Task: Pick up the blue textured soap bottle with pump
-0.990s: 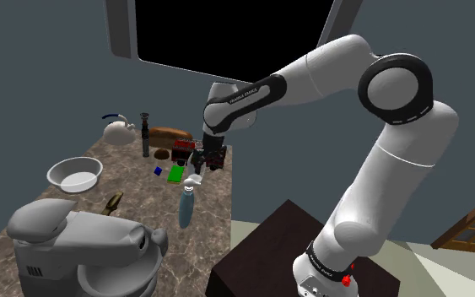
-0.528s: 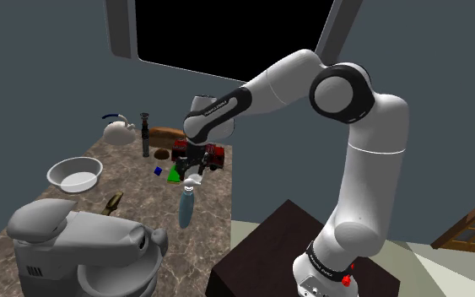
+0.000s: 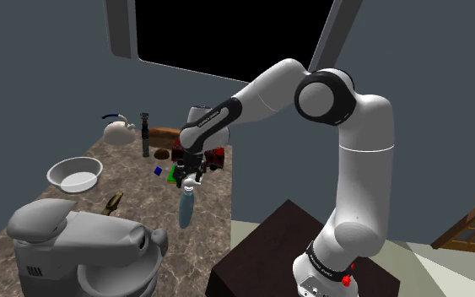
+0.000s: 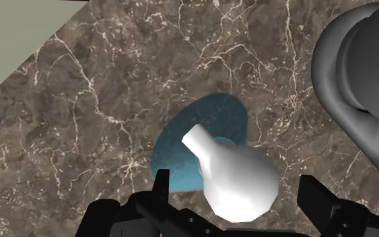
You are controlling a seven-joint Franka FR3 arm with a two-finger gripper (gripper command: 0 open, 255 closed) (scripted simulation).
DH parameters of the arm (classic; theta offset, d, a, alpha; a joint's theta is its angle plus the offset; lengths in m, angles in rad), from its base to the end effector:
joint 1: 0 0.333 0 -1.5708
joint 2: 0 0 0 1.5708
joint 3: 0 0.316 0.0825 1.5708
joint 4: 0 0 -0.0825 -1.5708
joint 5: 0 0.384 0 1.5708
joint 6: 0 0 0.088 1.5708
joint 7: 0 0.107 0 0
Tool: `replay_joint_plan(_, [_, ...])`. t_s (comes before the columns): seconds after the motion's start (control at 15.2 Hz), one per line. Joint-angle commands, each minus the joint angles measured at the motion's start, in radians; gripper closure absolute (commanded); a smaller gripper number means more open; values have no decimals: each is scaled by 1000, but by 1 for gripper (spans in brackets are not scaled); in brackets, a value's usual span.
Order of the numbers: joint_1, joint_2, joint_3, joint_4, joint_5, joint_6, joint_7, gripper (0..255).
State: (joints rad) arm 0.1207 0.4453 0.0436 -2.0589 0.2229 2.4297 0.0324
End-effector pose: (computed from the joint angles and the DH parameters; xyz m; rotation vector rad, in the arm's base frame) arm 0.5773 0.0963 0.2102 -2.9879 0.0691 0.1351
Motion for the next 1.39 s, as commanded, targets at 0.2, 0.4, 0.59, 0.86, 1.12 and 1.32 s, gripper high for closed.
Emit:
replay_joint_plan(0.2, [1,15,1,5,1,10,-1,255])
replay_joint_plan(0.4, [1,15,1,5,1,11,-1,255])
replay_joint_plan(0.59, [1,15,1,5,1,10,-1,255])
replay_joint_plan(0.86, [1,-7,-1,4,-2,-10,4,255])
replay_joint_plan(1.12, [2,-48,-3,4,-8,-51,13,255])
replay_joint_plan(1.32, [3,-78,-5,7,-12,-83,20,255])
